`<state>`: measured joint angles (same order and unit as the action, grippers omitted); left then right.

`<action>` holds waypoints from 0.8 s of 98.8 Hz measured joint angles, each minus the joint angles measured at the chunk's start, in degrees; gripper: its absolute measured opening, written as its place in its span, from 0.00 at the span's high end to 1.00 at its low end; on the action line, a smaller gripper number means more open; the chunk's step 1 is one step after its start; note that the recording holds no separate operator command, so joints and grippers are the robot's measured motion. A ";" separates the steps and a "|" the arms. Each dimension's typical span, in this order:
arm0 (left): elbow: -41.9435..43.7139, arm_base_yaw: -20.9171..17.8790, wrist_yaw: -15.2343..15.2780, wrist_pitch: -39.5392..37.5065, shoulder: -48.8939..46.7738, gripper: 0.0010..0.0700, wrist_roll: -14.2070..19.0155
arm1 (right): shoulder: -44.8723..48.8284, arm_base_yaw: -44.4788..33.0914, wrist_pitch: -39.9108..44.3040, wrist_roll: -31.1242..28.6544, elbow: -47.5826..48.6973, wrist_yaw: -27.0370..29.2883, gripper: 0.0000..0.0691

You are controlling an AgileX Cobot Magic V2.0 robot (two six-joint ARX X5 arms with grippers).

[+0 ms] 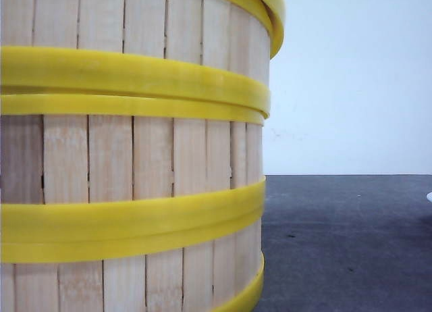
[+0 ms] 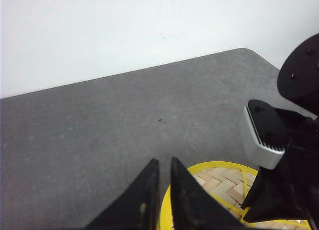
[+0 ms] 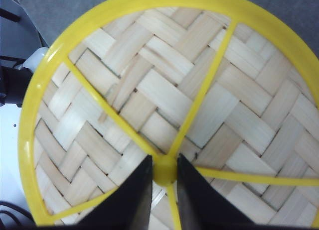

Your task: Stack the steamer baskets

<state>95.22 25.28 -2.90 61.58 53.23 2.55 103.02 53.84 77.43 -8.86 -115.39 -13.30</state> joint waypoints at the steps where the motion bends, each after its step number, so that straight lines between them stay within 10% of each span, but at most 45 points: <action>1: 0.00 0.00 0.00 0.00 0.00 0.99 0.00 | 0.00 0.00 0.00 0.00 0.00 0.00 0.92; 79: 0.00 0.00 0.00 0.37 0.00 0.99 -0.02 | 1.03 3.65 -0.07 1.99 -1.22 1.22 0.92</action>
<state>95.22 25.28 -2.90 61.95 53.23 2.52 104.05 57.49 77.36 -6.87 -116.62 -12.08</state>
